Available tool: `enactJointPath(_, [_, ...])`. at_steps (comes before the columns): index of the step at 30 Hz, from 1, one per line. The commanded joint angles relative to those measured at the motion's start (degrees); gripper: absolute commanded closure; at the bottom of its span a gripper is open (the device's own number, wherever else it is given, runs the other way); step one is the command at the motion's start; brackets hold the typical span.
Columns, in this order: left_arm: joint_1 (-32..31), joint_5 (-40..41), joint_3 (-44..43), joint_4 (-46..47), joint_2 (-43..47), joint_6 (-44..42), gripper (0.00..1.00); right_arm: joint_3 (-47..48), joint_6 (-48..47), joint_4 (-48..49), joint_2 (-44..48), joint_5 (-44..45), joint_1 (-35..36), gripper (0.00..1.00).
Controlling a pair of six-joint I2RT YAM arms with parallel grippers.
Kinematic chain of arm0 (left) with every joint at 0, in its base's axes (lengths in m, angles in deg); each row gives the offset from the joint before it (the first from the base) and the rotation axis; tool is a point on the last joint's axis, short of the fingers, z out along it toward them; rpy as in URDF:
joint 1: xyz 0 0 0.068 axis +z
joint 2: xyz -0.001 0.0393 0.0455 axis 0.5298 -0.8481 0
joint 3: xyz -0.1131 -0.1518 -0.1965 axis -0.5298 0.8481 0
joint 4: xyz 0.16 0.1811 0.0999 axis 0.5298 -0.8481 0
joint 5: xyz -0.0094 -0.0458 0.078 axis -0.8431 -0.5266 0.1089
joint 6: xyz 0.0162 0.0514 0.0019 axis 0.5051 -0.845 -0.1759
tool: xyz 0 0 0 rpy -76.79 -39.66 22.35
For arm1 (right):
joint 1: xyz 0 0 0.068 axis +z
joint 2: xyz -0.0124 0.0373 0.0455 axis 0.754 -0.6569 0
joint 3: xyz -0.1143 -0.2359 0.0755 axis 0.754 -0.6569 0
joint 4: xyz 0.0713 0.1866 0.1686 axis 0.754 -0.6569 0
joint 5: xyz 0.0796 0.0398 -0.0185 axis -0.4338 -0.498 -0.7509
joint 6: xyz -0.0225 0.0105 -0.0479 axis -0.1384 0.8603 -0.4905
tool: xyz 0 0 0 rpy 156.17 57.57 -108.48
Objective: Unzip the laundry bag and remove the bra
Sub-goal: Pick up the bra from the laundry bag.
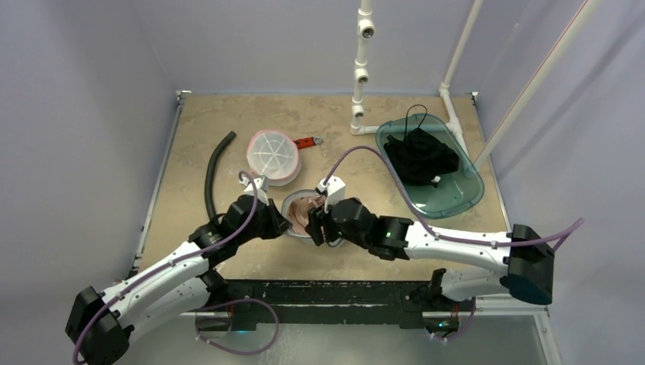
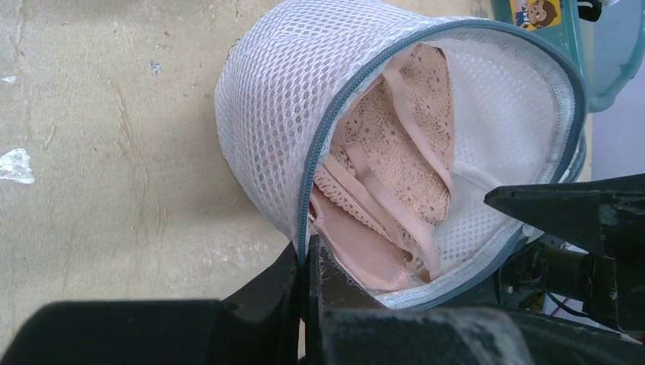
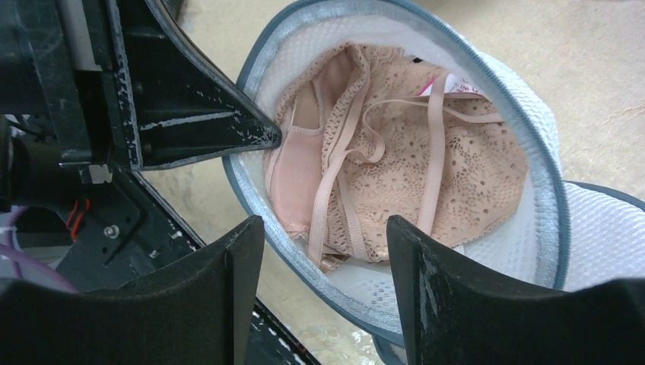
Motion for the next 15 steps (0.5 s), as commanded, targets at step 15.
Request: enactJointPath(15, [-0.07, 2.36, 1.8, 1.71, 0.15, -3.91, 1.0, 4.63, -0.26, 2.81, -8.01, 4.5, 0.94, 0.31])
